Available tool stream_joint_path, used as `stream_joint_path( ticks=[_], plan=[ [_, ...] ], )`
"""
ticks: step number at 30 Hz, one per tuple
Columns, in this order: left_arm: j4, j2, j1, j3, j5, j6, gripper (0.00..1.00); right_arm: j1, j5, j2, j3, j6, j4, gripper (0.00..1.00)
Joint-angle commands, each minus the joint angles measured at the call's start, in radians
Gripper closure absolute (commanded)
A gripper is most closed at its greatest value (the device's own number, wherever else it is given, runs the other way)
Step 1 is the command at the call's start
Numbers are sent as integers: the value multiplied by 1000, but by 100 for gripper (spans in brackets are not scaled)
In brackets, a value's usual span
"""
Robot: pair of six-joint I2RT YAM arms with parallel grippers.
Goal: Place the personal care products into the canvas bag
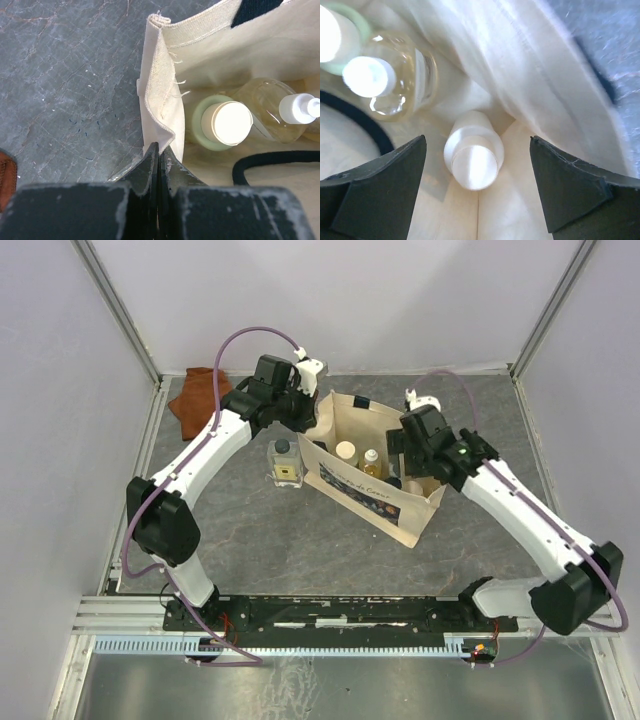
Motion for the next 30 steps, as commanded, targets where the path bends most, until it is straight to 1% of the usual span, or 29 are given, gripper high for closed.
stream_joint_path(
  ticks=[1,3,7,10,12,16,19,22,25,30],
  plan=[
    [18,-18,7,1,36,4,97,1,76,-101,152,-40,-128,8],
    [18,-7,7,10,48,8,98,12,84,-136,188,-46,-156,7],
    [19,32,11,46,82,14,97,65,186,-178,259,-37,-253,7],
    [20,69,13,89,87,22,97,110,208,-209,304,-30,-280,7],
    [19,95,15,124,90,27,97,156,205,-224,314,-22,-269,7],
    [13,159,22,206,91,32,97,298,248,-209,303,2,-238,8],
    [-4,200,31,282,90,36,97,408,284,-169,269,10,-168,9],
    [-10,226,42,326,92,39,97,505,292,-109,247,-4,-74,9],
    [-10,242,53,350,95,35,97,552,273,-13,240,-37,22,8],
    [-11,250,68,363,83,38,97,572,172,108,226,-70,169,7]
  ],
)
